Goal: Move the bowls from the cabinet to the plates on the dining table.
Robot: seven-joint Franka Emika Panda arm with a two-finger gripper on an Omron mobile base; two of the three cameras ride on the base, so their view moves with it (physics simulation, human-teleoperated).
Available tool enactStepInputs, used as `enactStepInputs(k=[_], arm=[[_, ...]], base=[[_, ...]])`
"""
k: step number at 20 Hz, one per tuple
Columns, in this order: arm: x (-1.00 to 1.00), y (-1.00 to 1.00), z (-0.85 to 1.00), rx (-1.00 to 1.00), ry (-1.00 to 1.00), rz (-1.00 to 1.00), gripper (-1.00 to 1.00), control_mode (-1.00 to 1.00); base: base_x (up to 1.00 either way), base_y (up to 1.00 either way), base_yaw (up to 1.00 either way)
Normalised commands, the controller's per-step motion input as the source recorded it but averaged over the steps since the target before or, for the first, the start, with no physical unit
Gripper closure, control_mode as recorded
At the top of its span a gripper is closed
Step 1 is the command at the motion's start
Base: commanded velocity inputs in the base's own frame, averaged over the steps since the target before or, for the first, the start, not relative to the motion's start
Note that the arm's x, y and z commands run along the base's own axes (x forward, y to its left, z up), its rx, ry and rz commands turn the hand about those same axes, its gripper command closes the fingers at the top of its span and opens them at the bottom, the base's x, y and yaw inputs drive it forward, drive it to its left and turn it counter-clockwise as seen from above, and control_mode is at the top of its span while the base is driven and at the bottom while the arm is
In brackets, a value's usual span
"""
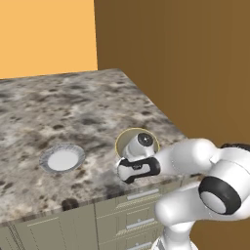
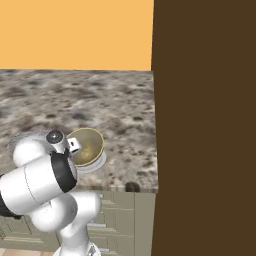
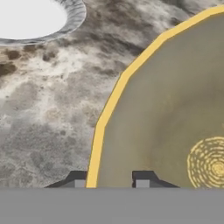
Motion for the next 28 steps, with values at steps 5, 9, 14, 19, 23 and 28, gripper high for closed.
enactStepInputs(k=[5, 9, 14, 19, 23, 28], arm=[[-0.1, 0.0, -0.14, 0.17, 0.02, 0.02, 1.0, -1.0], [-0.36, 0.04, 0.0, 0.1, 0.0, 0.01, -1.0, -1.0], [-0.78, 0.01, 0.11, 0.0, 0.0, 0.0, -1.0, -1.0], [-0.49, 0.0, 0.0, 0.0, 0.0, 0.0, -1.0, -1.0], [-0.44, -0.15, 0.0, 0.0, -0.01, 0.0, -1.0, -1.0], [-0.8, -0.03, 0.41, 0.0, -0.06, 0.02, -1.0, -1.0]], base=[[0.0, 0.0, 0.0], [0.0, 0.0, 0.0], [0.0, 0.0, 0.0], [0.0, 0.0, 0.0], [0.0, 0.0, 0.0], [0.0, 0.0, 0.0]])
